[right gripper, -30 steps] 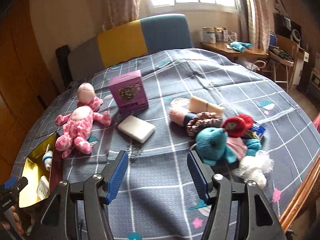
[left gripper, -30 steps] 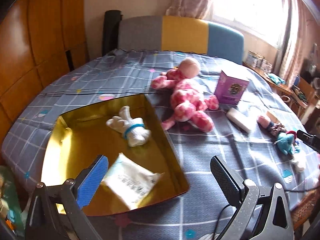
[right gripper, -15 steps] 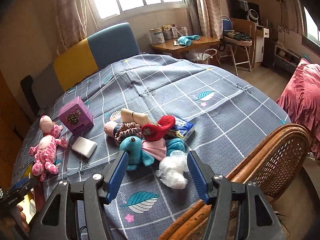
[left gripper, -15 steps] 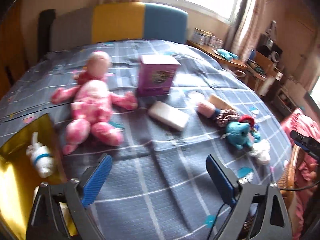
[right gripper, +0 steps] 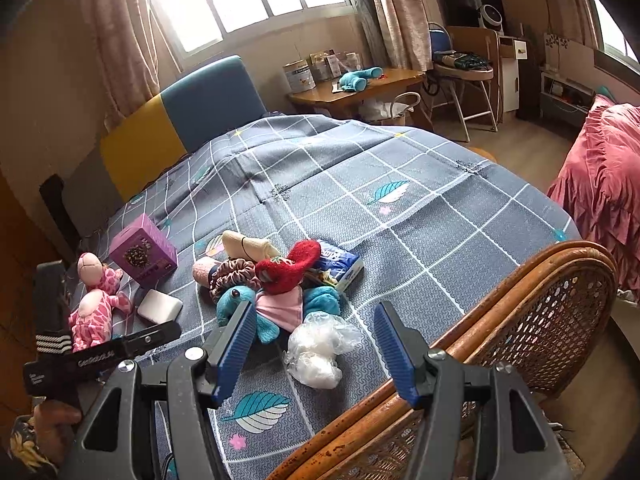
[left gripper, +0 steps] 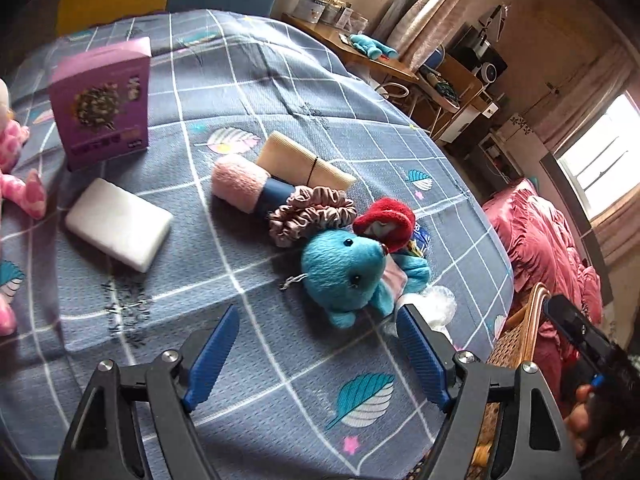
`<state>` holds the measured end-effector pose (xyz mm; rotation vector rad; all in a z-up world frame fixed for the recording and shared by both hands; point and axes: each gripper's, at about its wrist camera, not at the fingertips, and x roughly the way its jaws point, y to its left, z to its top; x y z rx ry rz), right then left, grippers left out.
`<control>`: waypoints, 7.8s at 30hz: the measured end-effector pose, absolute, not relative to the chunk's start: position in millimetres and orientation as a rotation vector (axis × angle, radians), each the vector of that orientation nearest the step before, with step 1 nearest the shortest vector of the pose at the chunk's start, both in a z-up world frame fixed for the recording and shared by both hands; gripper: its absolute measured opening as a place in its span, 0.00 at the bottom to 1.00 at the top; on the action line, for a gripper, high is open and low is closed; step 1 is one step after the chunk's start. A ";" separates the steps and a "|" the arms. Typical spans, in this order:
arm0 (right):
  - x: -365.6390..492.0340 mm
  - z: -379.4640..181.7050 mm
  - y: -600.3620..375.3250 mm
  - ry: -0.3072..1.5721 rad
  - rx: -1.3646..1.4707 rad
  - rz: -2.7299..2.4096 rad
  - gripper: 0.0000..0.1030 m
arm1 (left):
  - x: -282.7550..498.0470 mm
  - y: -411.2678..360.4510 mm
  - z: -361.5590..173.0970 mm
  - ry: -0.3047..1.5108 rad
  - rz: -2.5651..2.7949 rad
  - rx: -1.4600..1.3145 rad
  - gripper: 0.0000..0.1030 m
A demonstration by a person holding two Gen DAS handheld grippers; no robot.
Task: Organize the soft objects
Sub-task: 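Move both tools back to the pile of soft items, then grasp the blue plush bear with the left tool while the right tool grasps the clear plastic bag, then carry the blue bear into the gold tray and open the left tool while the right tool holds the bag, then carry the clear plastic bag over the gold tray with the right tool, then open the right tool to drop the plastic bag into the tray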
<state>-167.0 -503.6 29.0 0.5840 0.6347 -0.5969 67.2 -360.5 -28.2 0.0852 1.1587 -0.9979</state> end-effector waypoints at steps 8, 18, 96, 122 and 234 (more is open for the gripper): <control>-169.6 13.9 -515.7 0.652 0.621 -0.589 0.60 | 86.0 -393.9 -57.8 1.309 -0.945 -0.112 0.86; -165.9 2.3 -526.0 0.657 0.658 -0.583 0.60 | 90.2 -419.3 -75.3 1.347 -0.894 -0.147 0.68; -8.0 -73.0 -376.9 1.279 0.148 -0.193 0.36 | 59.7 -154.6 6.4 0.851 -0.761 -0.001 0.48; 3.1 -97.2 -377.5 1.229 0.265 -0.203 0.37 | 54.2 6.1 58.7 0.644 -0.328 -0.031 0.49; 157.6 -51.3 -53.5 1.032 0.031 0.399 0.45 | 56.6 115.6 -8.9 0.778 0.036 -0.178 0.89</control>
